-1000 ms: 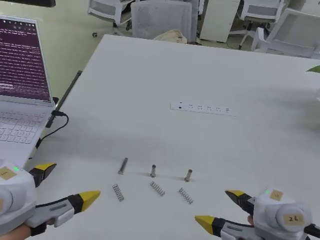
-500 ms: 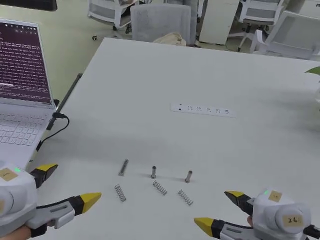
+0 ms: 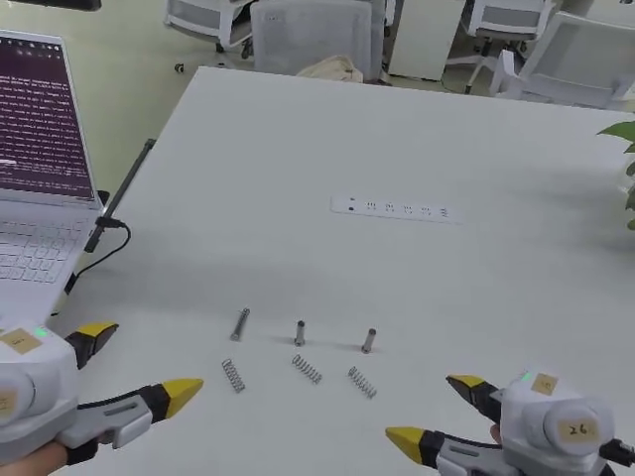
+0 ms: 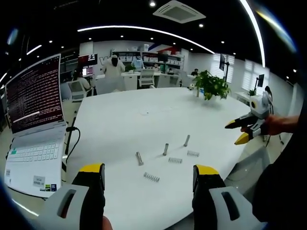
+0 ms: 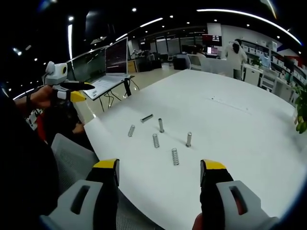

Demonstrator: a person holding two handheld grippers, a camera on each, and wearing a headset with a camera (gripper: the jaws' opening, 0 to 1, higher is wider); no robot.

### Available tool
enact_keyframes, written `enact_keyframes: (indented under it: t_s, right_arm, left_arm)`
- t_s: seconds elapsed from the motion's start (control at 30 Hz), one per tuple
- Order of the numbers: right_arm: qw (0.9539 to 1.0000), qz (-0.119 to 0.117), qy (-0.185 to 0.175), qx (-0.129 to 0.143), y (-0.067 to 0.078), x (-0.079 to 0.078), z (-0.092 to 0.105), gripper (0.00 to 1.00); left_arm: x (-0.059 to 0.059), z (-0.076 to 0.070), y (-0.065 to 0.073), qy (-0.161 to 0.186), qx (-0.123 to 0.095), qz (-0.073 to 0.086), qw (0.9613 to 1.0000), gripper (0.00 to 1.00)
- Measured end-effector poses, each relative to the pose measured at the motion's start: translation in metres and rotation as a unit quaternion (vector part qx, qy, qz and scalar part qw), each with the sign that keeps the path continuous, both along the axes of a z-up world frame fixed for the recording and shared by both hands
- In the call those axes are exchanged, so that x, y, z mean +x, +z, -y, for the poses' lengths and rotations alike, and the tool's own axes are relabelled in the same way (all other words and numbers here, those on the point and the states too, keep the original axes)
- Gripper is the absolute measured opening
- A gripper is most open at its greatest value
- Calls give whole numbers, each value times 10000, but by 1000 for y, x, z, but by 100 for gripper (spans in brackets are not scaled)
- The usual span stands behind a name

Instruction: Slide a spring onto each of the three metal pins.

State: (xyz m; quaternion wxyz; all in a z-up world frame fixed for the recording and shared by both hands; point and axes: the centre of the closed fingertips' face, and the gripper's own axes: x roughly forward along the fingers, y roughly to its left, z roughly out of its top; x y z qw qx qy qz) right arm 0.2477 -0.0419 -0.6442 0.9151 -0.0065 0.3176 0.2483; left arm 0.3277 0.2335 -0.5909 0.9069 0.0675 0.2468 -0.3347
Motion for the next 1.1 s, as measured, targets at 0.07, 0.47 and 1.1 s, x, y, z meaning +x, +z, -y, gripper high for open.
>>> enact_keyframes:
  t_s: [0.07, 0.47, 1.1]
  right_arm:
    - [10000, -5, -29, 1, -1, 0, 1, 67]
    - [9999, -36, -116, 7, -5, -5, 3, 67]
    - [9997, -33, -232, 30, -5, 2, 2, 66]
  left_arm:
    - [0, 0, -2, 0, -18, -12, 10000, 71]
    - [0, -4, -4, 31, -77, -47, 10000, 70]
    - [1, -6, -7, -7, -99, -112, 9999, 69]
